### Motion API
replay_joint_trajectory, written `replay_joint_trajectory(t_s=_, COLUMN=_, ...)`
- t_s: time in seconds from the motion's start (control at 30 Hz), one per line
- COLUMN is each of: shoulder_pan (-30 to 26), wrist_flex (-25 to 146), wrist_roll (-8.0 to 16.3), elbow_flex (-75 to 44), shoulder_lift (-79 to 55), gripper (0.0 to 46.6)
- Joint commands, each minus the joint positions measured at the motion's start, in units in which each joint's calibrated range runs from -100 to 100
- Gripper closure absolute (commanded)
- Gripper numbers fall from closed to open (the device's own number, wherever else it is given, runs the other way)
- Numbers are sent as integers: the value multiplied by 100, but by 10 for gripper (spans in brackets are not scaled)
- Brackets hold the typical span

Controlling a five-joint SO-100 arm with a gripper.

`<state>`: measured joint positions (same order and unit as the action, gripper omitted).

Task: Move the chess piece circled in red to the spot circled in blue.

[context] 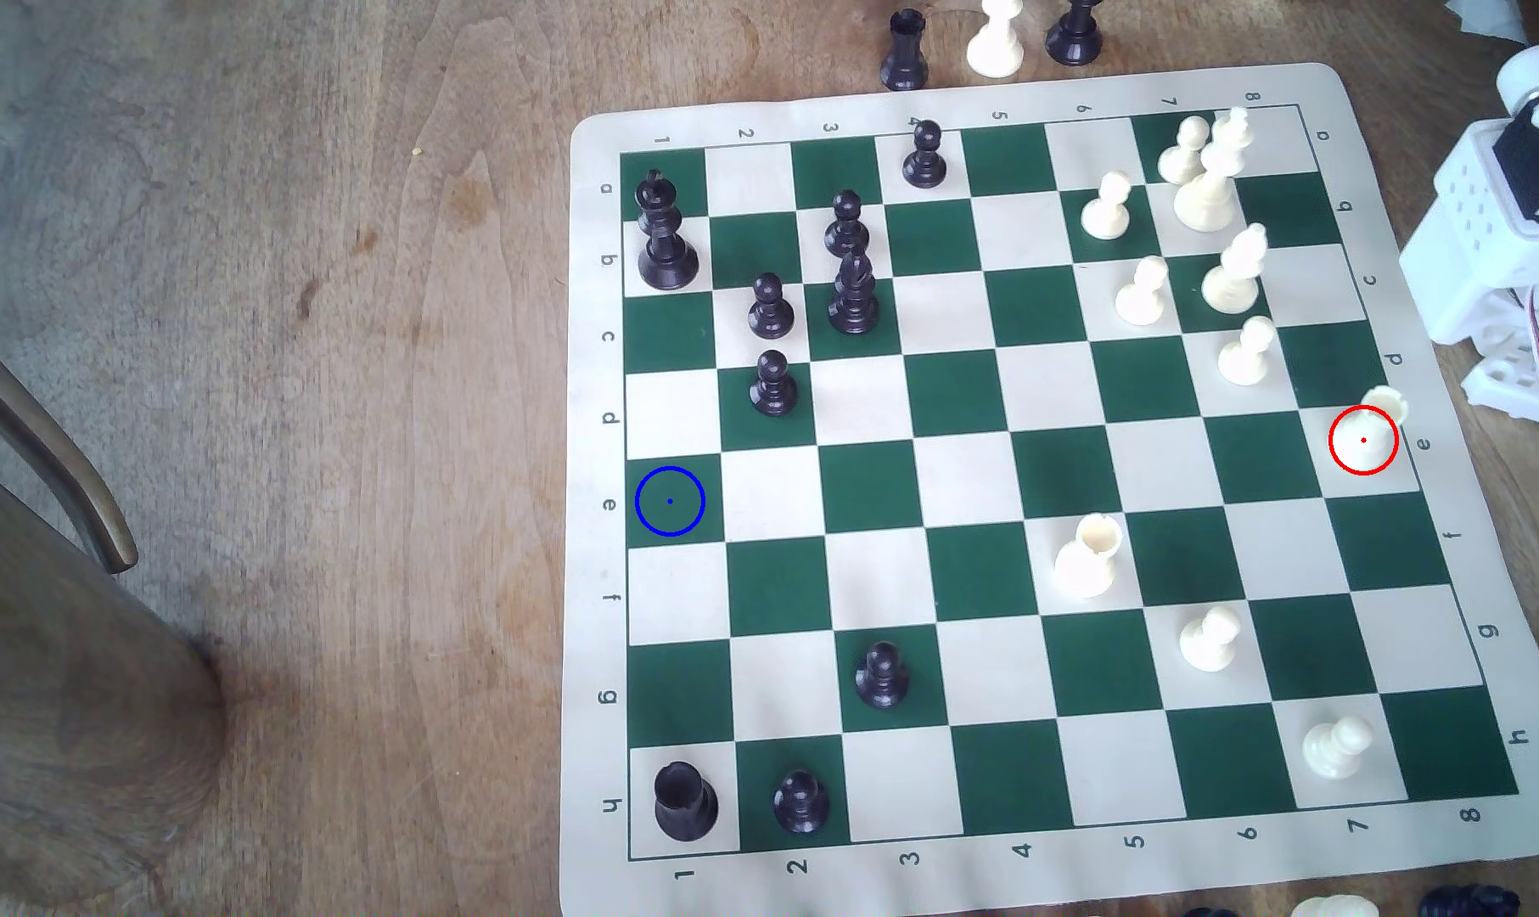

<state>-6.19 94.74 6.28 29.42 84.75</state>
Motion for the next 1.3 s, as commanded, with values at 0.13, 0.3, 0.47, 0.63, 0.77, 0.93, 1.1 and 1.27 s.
replay_joint_trajectory(t_s=0.13, shoulder_pan=-2263, wrist_flex=428, wrist_roll=913, elbow_flex=-476, shoulder_lift=-2312, gripper=204)
replay_joint_trajectory(t_s=0.3, shoulder_pan=-2271, wrist_flex=395, wrist_roll=894, elbow_flex=485, shoulder_lift=-2422, gripper=197)
replay_joint_trajectory(t_s=0.47, shoulder_pan=-2130, wrist_flex=329, wrist_roll=816, elbow_flex=1174, shoulder_lift=-2550, gripper=202)
replay_joint_trajectory(t_s=0.63, shoulder_pan=-1715, wrist_flex=297, wrist_roll=576, elbow_flex=1492, shoulder_lift=-2855, gripper=204)
replay_joint_trajectory(t_s=0.77, shoulder_pan=-1676, wrist_flex=157, wrist_roll=557, elbow_flex=1872, shoulder_lift=-2957, gripper=217)
replay_joint_trajectory(t_s=0.93, shoulder_pan=-1653, wrist_flex=2, wrist_roll=576, elbow_flex=1990, shoulder_lift=-3246, gripper=239)
replay_joint_trajectory(t_s=1.1, shoulder_pan=-1629, wrist_flex=-129, wrist_roll=562, elbow_flex=2208, shoulder_lift=-3407, gripper=251)
replay_joint_trajectory(t_s=1.27, shoulder_pan=-1528, wrist_flex=-203, wrist_roll=601, elbow_flex=2462, shoulder_lift=-3730, gripper=279)
